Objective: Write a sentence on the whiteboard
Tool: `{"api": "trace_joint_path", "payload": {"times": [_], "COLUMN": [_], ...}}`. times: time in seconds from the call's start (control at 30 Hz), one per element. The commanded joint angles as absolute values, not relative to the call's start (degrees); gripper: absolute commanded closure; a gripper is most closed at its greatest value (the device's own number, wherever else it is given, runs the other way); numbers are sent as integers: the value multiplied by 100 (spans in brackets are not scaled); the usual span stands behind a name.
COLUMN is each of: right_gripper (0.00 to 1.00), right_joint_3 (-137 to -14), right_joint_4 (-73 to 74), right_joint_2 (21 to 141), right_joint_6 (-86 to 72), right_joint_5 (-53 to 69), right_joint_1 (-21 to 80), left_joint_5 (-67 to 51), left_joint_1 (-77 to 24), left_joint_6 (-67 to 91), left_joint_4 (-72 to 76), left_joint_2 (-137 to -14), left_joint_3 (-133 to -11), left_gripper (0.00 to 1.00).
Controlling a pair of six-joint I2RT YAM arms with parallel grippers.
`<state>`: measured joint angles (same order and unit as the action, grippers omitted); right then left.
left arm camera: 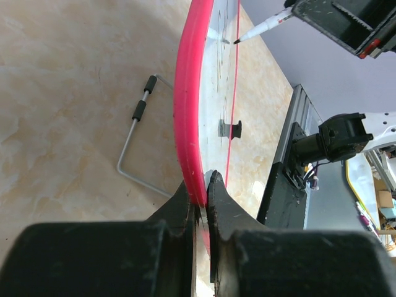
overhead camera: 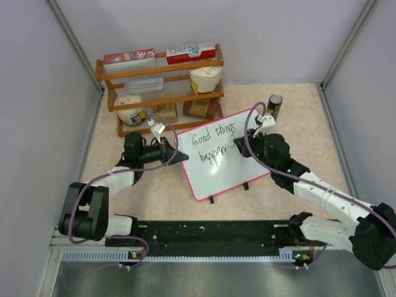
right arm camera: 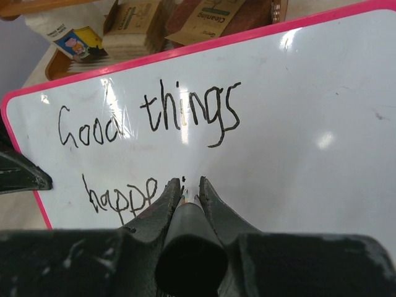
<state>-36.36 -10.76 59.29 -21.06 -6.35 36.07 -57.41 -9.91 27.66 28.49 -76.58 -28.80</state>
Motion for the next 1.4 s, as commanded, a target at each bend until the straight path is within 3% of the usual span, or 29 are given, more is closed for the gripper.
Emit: {"api": "trace_joint_path", "payload": {"times": [0.0,0.7,1.37], "right_gripper": [100,100,100], "right_joint_3": [-3665,-3182,-3893], "right_joint_4": [-1318,-1020,-1283], "right_joint_2": [6178,5889,6240], "right_joint_6": [-2074,-2100,-2092], "right_joint_5": [-668,-474,-694], "right_joint_1": [3524,3516,3463], "left_joint_5": [-5634,-5625,-5634], "left_joint_1": [-1187,-1187,-1187], "left_joint_6": [1389,1389,1389], "left_joint_4": [2294,2294,2294], "left_joint_2": [-7778,-7770,-7770], "left_joint_3": [-2575,-2584,-2584], "left_gripper": [100,100,100]}}
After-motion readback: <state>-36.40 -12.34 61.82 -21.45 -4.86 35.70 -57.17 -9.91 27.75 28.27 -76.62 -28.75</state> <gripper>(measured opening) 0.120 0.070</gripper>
